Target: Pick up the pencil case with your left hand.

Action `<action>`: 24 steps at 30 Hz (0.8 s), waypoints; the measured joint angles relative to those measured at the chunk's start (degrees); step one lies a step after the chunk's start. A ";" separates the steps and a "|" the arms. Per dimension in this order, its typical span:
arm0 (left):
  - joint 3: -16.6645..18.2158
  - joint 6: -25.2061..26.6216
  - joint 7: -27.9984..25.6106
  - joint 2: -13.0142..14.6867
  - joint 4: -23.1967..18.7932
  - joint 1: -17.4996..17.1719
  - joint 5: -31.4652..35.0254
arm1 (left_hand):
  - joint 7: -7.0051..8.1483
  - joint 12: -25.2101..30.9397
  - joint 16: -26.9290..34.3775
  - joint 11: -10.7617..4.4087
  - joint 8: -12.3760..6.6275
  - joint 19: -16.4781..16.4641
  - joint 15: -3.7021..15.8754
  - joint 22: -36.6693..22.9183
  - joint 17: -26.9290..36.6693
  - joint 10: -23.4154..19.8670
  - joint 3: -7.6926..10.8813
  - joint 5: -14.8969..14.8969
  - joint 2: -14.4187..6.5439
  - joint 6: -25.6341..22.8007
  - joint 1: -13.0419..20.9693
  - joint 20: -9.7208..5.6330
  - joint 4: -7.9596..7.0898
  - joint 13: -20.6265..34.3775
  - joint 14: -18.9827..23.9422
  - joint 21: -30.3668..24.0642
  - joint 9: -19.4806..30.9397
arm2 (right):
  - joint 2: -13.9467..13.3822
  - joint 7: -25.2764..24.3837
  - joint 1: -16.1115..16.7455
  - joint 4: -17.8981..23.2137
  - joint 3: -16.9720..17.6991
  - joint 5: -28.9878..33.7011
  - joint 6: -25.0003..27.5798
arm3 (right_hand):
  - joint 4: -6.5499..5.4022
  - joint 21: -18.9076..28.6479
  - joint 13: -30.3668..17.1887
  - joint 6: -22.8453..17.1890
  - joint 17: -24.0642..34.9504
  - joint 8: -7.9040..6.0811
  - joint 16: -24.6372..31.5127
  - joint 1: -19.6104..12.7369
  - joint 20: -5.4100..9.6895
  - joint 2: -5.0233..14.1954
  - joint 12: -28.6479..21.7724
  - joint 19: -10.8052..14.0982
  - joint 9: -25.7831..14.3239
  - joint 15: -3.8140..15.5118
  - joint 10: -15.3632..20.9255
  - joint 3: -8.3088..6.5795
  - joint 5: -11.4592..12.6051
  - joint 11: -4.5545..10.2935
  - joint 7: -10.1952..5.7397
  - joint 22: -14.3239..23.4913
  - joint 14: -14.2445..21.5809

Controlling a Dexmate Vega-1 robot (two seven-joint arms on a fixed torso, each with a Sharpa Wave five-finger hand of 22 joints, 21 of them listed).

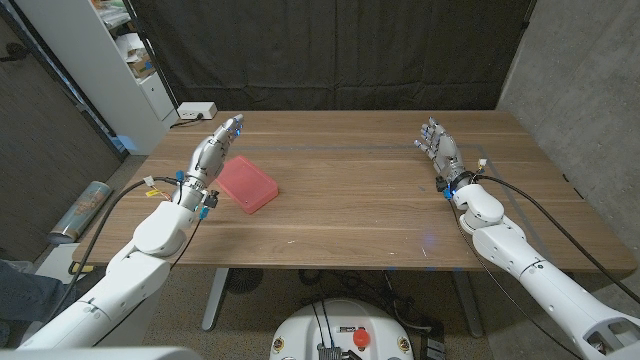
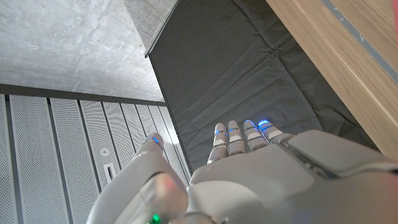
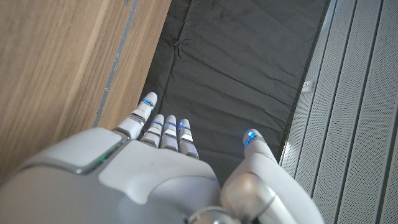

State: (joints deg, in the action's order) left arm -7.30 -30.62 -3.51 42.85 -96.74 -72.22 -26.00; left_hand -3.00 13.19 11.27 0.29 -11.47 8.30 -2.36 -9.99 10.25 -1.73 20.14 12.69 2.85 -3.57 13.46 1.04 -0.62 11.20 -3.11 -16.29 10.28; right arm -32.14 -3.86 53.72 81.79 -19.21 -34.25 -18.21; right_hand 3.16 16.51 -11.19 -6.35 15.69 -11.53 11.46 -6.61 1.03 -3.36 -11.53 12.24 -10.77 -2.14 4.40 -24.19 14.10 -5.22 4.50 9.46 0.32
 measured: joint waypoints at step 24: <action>2.06 -1.15 -1.39 -0.65 -0.11 -2.19 2.12 | 0.35 0.00 0.00 -0.20 0.00 -0.30 0.01 0.00 0.00 -0.61 0.06 0.00 -0.23 -0.95 0.23 -0.31 0.41 0.00 0.58 0.44 -0.01 | 0.64 0.83 -1.56 -2.02 -0.22 -0.02 -0.30 | -0.01 -0.22 -0.01 0.00 -0.27 0.00 0.23 0.00 -0.30 0.00 0.00 0.32 0.00 0.00 0.21 0.48 -0.40 -0.21 0.00 0.00 0.00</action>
State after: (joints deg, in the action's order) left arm -5.24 -31.78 -4.90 42.20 -96.85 -74.41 -23.88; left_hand -2.66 13.19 11.28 0.09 -11.47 7.99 -2.35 -9.99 10.25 -2.34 20.20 12.69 2.62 -4.52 13.69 0.73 -0.21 11.21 -2.52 -15.85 10.27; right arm -31.50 -3.03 52.16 79.78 -19.43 -34.27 -18.51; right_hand 3.15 16.29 -11.20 -6.35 15.42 -11.53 11.69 -6.60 0.73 -3.37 -11.53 12.56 -10.78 -2.14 4.61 -23.71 13.71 -5.43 4.50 9.46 0.31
